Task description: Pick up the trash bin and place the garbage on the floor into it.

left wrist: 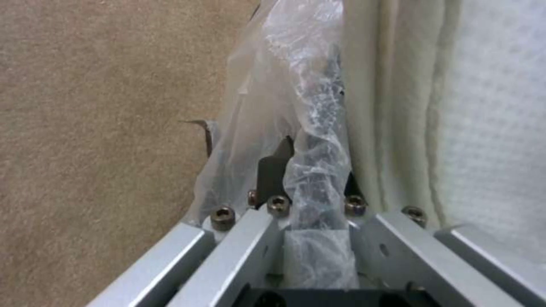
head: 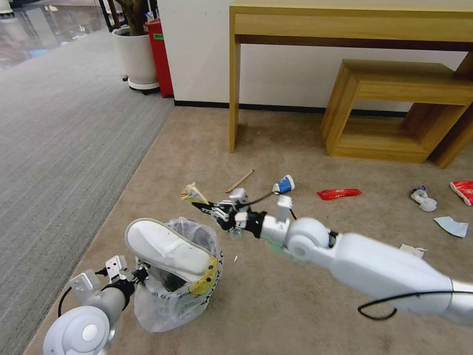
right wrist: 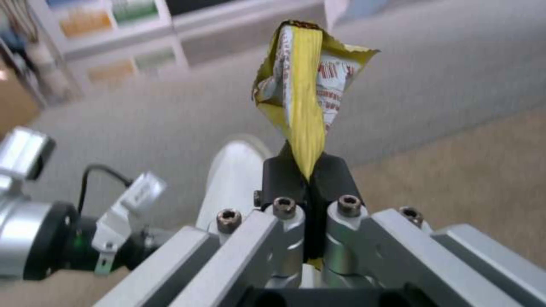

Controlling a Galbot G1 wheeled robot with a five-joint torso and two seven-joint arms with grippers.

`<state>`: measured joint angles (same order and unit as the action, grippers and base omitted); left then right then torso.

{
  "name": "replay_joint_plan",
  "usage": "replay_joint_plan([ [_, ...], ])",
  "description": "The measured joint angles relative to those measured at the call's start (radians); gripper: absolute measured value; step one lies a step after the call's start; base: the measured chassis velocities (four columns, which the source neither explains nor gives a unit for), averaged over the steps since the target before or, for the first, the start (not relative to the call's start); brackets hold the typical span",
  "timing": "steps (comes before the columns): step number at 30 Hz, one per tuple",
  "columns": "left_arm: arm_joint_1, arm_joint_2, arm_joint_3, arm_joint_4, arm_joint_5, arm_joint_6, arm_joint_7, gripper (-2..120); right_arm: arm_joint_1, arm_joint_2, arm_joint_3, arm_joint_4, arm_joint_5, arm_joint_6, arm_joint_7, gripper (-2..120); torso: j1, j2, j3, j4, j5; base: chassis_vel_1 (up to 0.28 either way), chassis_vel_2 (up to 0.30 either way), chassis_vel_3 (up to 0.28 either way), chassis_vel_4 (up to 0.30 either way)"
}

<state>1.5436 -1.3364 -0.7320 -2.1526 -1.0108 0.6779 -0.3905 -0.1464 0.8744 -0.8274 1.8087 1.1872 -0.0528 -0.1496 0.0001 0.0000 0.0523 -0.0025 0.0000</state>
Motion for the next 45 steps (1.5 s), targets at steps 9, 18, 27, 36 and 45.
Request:
replay_joint_plan([
  [9, -0.011, -0.008, -0.006, -0.001, 0.006, -0.001, 0.001, 1, 0.106, 0.064, -0.068, 0.043, 0.100, -0.251, 0.170, 0, 0.000, 0.000, 0.000, -0.0001, -0.0001, 0.000, 0.000, 0.000, 0.000],
  [18, -0.023, 0.001, -0.012, 0.007, 0.003, -0.002, 0.001, 1, 0.080, 0.068, -0.068, 0.069, 0.140, -0.379, 0.267, 0, 0.000, 0.000, 0.000, -0.0003, -0.0001, 0.000, 0.000, 0.000, 0.000],
  [27, -0.025, -0.022, -0.001, -0.004, 0.007, -0.002, -0.001, 1, 0.026, 0.106, -0.089, 0.043, 0.156, -0.419, 0.339, 0, 0.000, 0.000, 0.000, -0.0002, 0.0000, 0.000, 0.000, 0.000, 0.000],
  [36, -0.016, -0.026, -0.002, -0.024, 0.007, 0.000, -0.003, 1, -0.016, 0.185, -0.117, -0.024, 0.143, -0.455, 0.399, 0, 0.000, 0.000, 0.000, -0.0002, -0.0001, 0.000, 0.000, 0.000, 0.000],
  [45, -0.016, -0.035, 0.006, -0.020, 0.011, 0.001, -0.004, 1, -0.025, 0.249, -0.131, -0.076, 0.134, -0.476, 0.457, 0, 0.000, 0.000, 0.000, -0.0002, -0.0001, 0.000, 0.000, 0.000, 0.000],
])
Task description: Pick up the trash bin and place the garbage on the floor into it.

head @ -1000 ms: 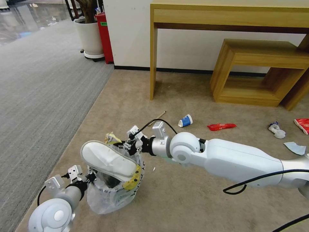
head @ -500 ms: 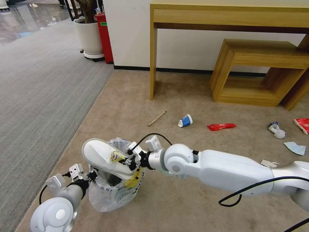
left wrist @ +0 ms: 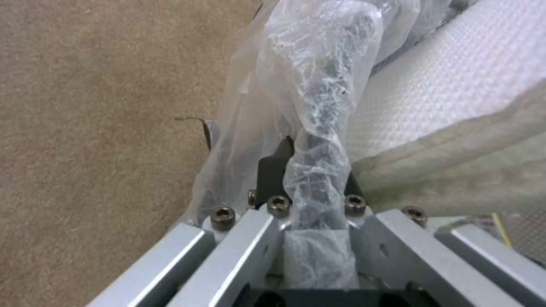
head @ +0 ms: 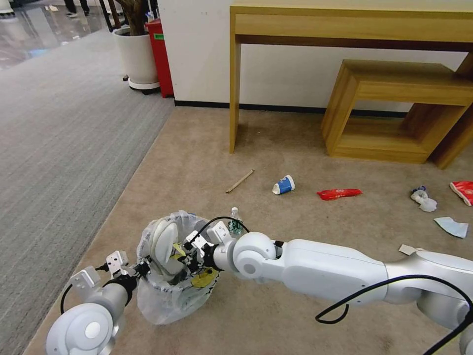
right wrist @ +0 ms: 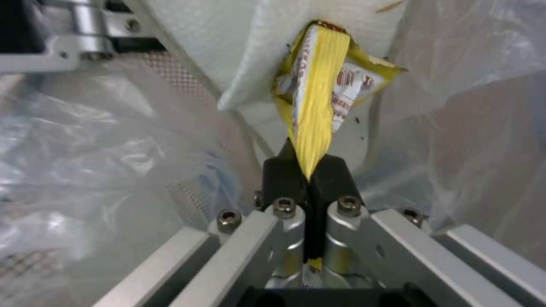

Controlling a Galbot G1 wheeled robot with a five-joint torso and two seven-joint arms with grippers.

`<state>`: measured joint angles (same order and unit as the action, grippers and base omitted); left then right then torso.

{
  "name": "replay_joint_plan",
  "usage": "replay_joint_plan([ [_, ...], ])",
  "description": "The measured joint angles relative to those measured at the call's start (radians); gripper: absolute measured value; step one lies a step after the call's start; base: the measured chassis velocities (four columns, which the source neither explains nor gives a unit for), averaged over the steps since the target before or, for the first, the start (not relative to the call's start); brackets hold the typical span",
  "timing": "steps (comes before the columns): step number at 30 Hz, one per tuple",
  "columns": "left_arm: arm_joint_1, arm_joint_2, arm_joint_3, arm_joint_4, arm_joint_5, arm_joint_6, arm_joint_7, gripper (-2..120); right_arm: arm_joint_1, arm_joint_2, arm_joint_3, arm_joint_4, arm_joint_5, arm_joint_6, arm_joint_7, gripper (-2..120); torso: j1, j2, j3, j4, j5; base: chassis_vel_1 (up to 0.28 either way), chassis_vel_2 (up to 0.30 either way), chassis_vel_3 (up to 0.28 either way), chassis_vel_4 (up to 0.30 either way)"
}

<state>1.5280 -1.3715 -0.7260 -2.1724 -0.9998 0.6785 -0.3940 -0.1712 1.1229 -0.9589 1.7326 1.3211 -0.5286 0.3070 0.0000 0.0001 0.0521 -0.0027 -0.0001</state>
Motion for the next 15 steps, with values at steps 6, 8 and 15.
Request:
replay_joint_plan([
  [6, -0.003, 0.008, -0.002, 0.009, -0.001, 0.000, 0.000, 1, -0.003, 0.005, -0.006, -0.009, -0.007, -0.016, 0.038, 0, 0.000, 0.000, 0.000, 0.0000, 0.0002, 0.000, 0.000, 0.000, 0.000],
  [8, -0.007, 0.011, -0.002, 0.016, -0.005, 0.001, 0.005, 1, -0.004, -0.009, -0.006, 0.006, -0.005, -0.022, 0.052, 0, 0.000, 0.000, 0.000, 0.0001, 0.0001, 0.000, 0.000, 0.000, 0.000],
  [15, -0.011, 0.014, 0.001, 0.029, -0.009, 0.002, 0.008, 1, -0.009, -0.038, 0.006, 0.043, 0.006, -0.034, 0.071, 10, 0.000, 0.000, 0.000, -0.0001, 0.0002, 0.000, 0.000, 0.000, 0.000],
])
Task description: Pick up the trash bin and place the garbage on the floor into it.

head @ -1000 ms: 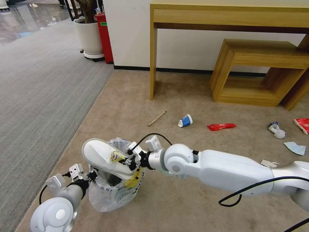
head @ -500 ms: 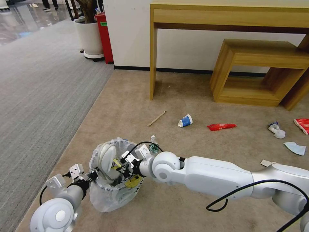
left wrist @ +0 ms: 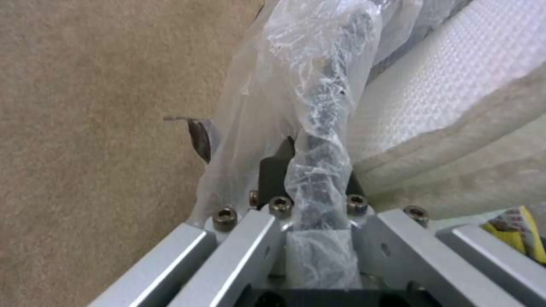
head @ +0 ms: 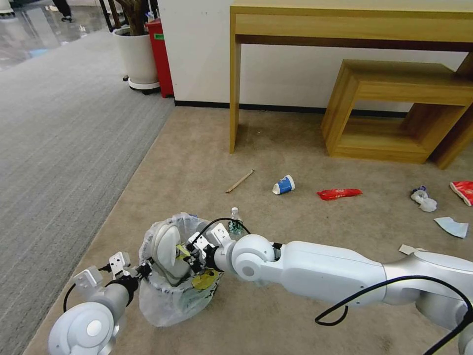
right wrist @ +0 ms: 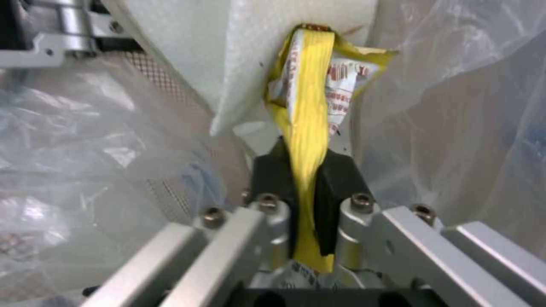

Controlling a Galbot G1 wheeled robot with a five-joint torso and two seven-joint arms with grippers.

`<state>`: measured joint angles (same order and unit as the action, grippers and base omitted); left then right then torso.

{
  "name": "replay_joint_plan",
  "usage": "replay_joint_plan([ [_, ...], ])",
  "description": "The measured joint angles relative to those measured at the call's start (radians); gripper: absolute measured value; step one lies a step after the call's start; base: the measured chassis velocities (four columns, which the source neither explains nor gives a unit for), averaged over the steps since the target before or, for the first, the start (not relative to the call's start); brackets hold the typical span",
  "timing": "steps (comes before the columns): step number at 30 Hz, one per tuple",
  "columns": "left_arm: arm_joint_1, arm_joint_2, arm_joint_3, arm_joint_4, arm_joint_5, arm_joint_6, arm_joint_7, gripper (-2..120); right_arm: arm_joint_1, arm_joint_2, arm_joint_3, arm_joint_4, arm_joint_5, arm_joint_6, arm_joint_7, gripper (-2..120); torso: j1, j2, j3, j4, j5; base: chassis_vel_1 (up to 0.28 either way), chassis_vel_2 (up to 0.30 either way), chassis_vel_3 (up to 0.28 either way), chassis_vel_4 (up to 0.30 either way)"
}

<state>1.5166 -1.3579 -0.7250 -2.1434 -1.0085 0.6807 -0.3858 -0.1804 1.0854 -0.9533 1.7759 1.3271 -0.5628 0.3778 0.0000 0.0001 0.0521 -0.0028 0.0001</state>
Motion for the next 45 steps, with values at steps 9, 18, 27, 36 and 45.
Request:
replay_joint_plan([
  [9, 0.002, 0.001, 0.002, 0.007, -0.002, 0.001, 0.002, 1, -0.006, -0.043, 0.038, 0.058, 0.008, -0.007, 0.011, 45, 0.000, 0.000, 0.000, 0.0001, 0.0000, 0.000, 0.000, 0.000, 0.000],
  [18, 0.012, -0.004, 0.001, 0.008, 0.001, 0.001, 0.000, 1, -0.044, -0.041, 0.104, 0.070, -0.031, 0.051, 0.015, 79, 0.000, 0.000, 0.000, -0.0008, -0.0003, 0.000, 0.000, 0.000, 0.000],
  [27, 0.021, -0.009, -0.011, 0.000, 0.039, -0.007, -0.017, 1, -0.107, -0.020, 0.102, 0.031, -0.121, 0.169, -0.007, 100, 0.000, 0.000, 0.000, -0.0003, 0.0011, 0.000, 0.000, 0.000, 0.000],
  [36, 0.020, -0.009, -0.004, 0.002, 0.032, -0.005, -0.012, 1, -0.144, 0.031, 0.090, -0.031, -0.191, 0.290, -0.084, 100, 0.000, 0.000, 0.000, 0.0002, -0.0001, 0.000, 0.000, 0.000, 0.000],
  [45, 0.012, -0.003, -0.001, 0.013, 0.026, -0.005, -0.009, 1, -0.185, 0.119, 0.157, -0.080, -0.238, 0.472, -0.116, 100, 0.000, 0.000, 0.000, 0.0002, -0.0001, 0.000, 0.000, 0.000, 0.000],
])
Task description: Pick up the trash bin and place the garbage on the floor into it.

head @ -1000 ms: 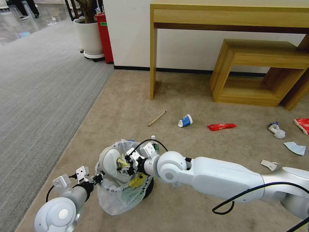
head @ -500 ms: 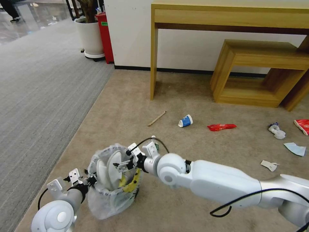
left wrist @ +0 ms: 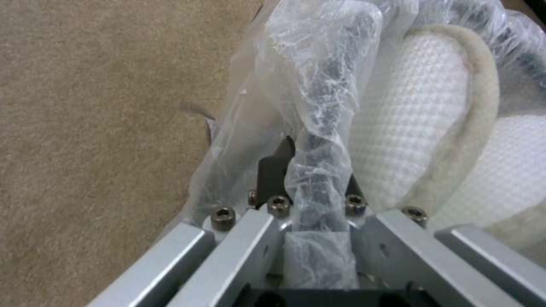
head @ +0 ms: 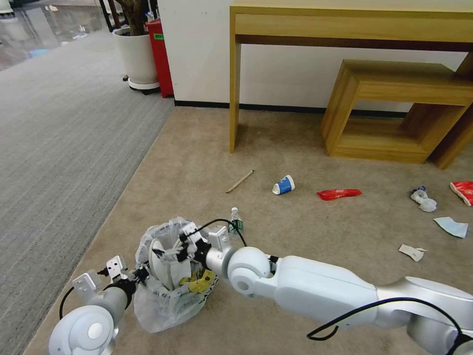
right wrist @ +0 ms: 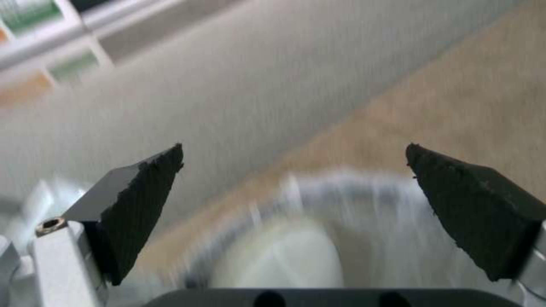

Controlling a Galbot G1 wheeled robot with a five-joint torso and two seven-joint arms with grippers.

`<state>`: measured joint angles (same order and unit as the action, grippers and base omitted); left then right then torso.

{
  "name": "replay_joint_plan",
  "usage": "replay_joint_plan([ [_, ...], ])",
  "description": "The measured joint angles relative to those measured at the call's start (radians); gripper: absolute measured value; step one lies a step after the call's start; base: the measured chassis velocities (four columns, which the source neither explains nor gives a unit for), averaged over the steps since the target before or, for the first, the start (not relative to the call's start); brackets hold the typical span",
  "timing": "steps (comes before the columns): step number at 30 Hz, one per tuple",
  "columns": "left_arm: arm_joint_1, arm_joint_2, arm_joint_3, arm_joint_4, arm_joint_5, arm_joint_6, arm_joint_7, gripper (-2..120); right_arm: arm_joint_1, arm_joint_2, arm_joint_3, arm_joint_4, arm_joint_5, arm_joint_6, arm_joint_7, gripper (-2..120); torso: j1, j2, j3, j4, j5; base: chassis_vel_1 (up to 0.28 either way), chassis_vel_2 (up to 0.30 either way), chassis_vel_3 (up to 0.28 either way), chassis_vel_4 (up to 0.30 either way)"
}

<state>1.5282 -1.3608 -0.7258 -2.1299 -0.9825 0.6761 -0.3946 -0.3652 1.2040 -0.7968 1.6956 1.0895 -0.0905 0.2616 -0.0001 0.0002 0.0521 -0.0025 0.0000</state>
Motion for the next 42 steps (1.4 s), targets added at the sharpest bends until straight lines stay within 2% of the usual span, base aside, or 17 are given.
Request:
replay_joint_plan([
  [6, -0.001, -0.003, 0.003, 0.003, 0.002, 0.001, 0.001, 1, -0.033, 0.017, 0.055, -0.004, -0.045, 0.118, -0.028, 100, 0.000, 0.000, 0.000, -0.0002, 0.0000, 0.000, 0.000, 0.000, 0.000],
  [9, 0.002, -0.004, 0.002, 0.003, 0.004, 0.001, 0.002, 1, -0.064, 0.016, 0.091, 0.000, -0.064, 0.134, -0.036, 100, 0.000, 0.000, 0.000, -0.0002, -0.0001, 0.000, 0.000, 0.000, 0.000],
  [12, 0.008, -0.002, -0.004, 0.000, 0.009, 0.001, 0.003, 1, -0.115, 0.002, 0.209, 0.024, -0.074, 0.135, -0.033, 100, 0.000, 0.000, 0.000, 0.0000, 0.0001, 0.000, 0.000, 0.000, 0.000],
  [13, 0.008, -0.002, -0.004, 0.000, 0.009, 0.001, 0.003, 1, -0.115, 0.002, 0.209, 0.024, -0.074, 0.135, -0.033, 100, 0.000, 0.000, 0.000, 0.0000, 0.0001, 0.000, 0.000, 0.000, 0.000],
  [15, 0.010, 0.000, -0.006, -0.002, 0.009, 0.001, 0.003, 1, -0.135, -0.014, 0.275, 0.031, -0.075, 0.134, -0.021, 100, 0.000, 0.000, 0.000, -0.0001, 0.0001, 0.000, 0.000, 0.000, 0.000],
  [16, 0.011, 0.002, -0.007, -0.005, 0.009, 0.001, 0.004, 1, -0.157, -0.032, 0.344, 0.038, -0.081, 0.131, -0.003, 100, 0.000, 0.000, 0.000, -0.0002, 0.0002, 0.000, 0.000, 0.000, 0.000],
  [17, 0.011, 0.002, -0.007, -0.005, 0.009, 0.001, 0.004, 1, -0.157, -0.032, 0.344, 0.038, -0.081, 0.131, -0.003, 100, 0.000, 0.000, 0.000, -0.0002, 0.0002, 0.000, 0.000, 0.000, 0.000],
  [19, 0.012, 0.008, -0.007, -0.007, 0.009, 0.001, 0.004, 1, -0.202, -0.079, 0.455, 0.058, -0.091, 0.112, 0.035, 100, 0.000, 0.000, 0.000, -0.0003, 0.0003, 0.000, 0.000, 0.000, 0.000],
  [20, 0.012, 0.008, -0.007, -0.007, 0.009, 0.001, 0.004, 1, -0.202, -0.079, 0.455, 0.058, -0.091, 0.112, 0.035, 100, 0.000, 0.000, 0.000, -0.0003, 0.0003, 0.000, 0.000, 0.000, 0.000],
  [23, 0.016, 0.018, -0.009, -0.009, 0.008, 0.000, 0.005, 1, -0.265, -0.184, 0.576, 0.072, -0.112, 0.098, 0.073, 100, 0.000, 0.000, 0.000, -0.0006, 0.0002, 0.000, 0.000, 0.000, 0.000],
  [24, 0.016, 0.018, -0.009, -0.009, 0.008, 0.000, 0.005, 1, -0.265, -0.184, 0.576, 0.072, -0.112, 0.098, 0.073, 100, 0.000, 0.000, 0.000, -0.0006, 0.0002, 0.000, 0.000, 0.000, 0.000],
  [26, 0.016, 0.023, -0.012, -0.014, 0.004, 0.000, 0.005, 1, -0.309, -0.232, 0.641, 0.073, -0.129, 0.090, 0.096, 100, 0.000, 0.000, 0.000, -0.0006, 0.0004, 0.000, 0.000, 0.000, 0.000],
  [28, 0.016, 0.024, -0.013, -0.015, 0.003, 0.000, 0.005, 1, -0.318, -0.238, 0.652, 0.073, -0.133, 0.087, 0.100, 100, 0.000, 0.000, 0.000, -0.0005, 0.0004, 0.000, 0.000, 0.000, 0.000],
  [31, 0.016, 0.031, -0.023, -0.026, -0.007, 0.000, 0.005, 1, -0.416, -0.271, 0.763, 0.070, -0.185, 0.021, 0.156, 100, 0.000, 0.000, 0.000, 0.0000, 0.0004, 0.000, 0.000, 0.000, 0.000],
  [34, 0.018, 0.033, -0.026, -0.032, -0.010, -0.001, 0.005, 1, -0.453, -0.275, 0.797, 0.062, -0.216, 0.013, 0.170, 100, 0.000, 0.000, 0.000, -0.0002, 0.0003, 0.000, 0.000, 0.000, 0.000],
  [35, 0.020, 0.036, -0.029, -0.036, -0.013, -0.001, 0.005, 1, -0.496, -0.281, 0.836, 0.047, -0.260, 0.025, 0.171, 100, 0.000, 0.000, 0.000, -0.0003, 0.0004, 0.000, 0.000, 0.000, 0.000],
  [42, 0.027, 0.047, -0.040, -0.048, -0.022, -0.003, 0.005, 1, -0.603, -0.305, 0.937, 0.020, -0.369, 0.122, 0.127, 100, 0.000, 0.000, 0.000, -0.0001, 0.0001, 0.000, 0.000, 0.000, 0.000],
])
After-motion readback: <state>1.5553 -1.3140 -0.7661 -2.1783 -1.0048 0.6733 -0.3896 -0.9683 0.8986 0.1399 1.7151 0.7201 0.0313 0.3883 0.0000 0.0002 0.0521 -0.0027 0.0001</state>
